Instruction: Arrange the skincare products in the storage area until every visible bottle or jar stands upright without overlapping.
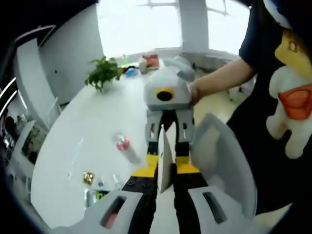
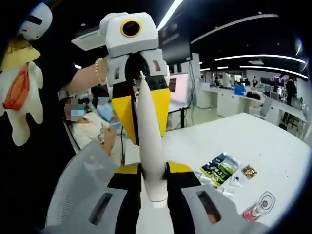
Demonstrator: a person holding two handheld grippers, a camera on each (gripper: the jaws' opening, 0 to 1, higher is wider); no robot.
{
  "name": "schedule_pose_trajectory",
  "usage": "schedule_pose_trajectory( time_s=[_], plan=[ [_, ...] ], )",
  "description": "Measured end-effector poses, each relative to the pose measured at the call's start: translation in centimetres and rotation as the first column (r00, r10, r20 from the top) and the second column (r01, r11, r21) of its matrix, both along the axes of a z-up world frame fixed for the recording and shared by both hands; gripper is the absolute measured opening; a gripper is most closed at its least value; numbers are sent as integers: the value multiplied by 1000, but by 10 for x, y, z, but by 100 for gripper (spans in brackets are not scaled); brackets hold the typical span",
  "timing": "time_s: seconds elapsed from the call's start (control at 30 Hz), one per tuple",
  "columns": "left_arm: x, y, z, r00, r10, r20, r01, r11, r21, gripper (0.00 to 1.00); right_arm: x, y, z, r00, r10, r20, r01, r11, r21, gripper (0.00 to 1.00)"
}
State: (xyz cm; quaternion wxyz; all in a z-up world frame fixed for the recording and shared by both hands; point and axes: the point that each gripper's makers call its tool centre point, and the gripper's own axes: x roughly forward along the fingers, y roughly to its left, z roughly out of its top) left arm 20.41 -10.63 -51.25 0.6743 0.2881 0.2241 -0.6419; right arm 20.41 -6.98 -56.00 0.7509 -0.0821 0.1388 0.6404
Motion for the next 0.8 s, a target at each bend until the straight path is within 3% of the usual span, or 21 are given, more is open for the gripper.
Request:
schedule_pose_trajectory(
  time_s=[0.5, 0.8],
  plan=[
    [25, -18, -46, 1000, -8, -9, 8, 1000, -3, 16, 22, -29, -37, 989, -142, -36, 140, 989, -41, 21],
    [40, -23, -68, 1000, -3, -30, 3, 1000, 3, 16, 36, -42, -52, 973, -222, -69, 221, 975, -24, 21]
  ],
)
